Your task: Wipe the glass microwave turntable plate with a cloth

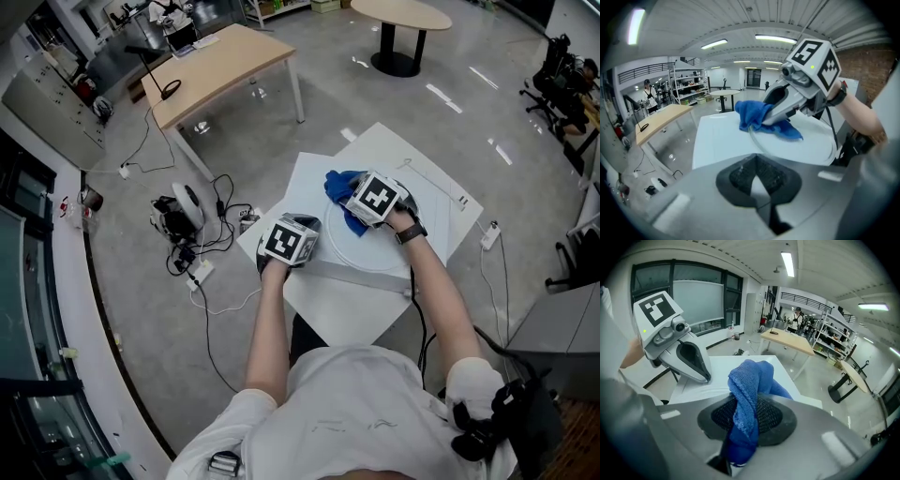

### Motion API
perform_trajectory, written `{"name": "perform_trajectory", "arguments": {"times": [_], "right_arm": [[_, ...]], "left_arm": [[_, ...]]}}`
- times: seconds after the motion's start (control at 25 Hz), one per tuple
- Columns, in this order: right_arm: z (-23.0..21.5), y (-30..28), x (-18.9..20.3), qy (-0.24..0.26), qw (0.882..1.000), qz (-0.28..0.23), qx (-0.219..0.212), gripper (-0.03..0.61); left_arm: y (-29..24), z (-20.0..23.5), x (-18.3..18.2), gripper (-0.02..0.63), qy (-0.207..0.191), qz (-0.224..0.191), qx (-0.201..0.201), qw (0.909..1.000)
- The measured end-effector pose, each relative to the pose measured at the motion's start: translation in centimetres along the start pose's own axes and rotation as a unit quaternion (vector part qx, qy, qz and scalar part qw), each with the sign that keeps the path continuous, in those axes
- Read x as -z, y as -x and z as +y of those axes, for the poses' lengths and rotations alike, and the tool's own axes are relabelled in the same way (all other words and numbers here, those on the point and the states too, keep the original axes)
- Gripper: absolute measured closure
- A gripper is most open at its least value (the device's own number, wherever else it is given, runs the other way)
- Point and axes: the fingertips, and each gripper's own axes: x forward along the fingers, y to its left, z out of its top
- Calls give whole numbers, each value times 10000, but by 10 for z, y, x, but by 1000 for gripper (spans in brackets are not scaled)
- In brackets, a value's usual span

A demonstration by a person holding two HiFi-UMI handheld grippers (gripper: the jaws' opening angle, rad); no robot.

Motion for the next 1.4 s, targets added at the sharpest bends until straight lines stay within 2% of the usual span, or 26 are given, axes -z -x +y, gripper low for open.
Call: {"name": "perform_trajectory", "arguments": {"times": [0.12, 0.28, 0.44, 0.64, 0.76, 0.96, 1.08, 1.2, 1.28, 1.4], "right_arm": [[-13, 8, 11, -150, 9999, 15, 40, 480], [-50, 26, 34, -198, 9991, -72, 376, 479], [-81, 53, 81, -659, 9954, 168, 668, 479], [-81, 90, 120, -735, 9936, 266, 813, 479], [-50, 110, 136, -579, 9965, 313, 523, 479], [31, 120, 156, -156, 9985, 425, -308, 479], [81, 108, 136, 287, 9956, 323, -834, 479], [121, 85, 107, 674, 9872, 106, -1439, 479], [133, 71, 89, 750, 9830, -31, -1676, 479], [134, 54, 65, 707, 9808, -151, -1811, 479]], "left_arm": [[6, 1, -4, 614, -21, -134, 55, 9999], [18, -4, -9, 614, 239, -480, 255, 9982], [26, -22, -18, 612, 174, -756, 378, 9963], [13, -39, -14, 613, -116, -455, 488, 9977], [5, -47, -11, 612, -258, -280, 431, 9983], [0, -47, -11, 614, -220, -186, 287, 9992], [0, -44, -13, 614, -227, -179, 250, 9993], [-1, -41, -16, 614, -248, -162, 249, 9993], [-2, -41, -18, 614, -261, -138, 297, 9991], [-2, -40, -18, 614, -265, -111, 412, 9987]]}}
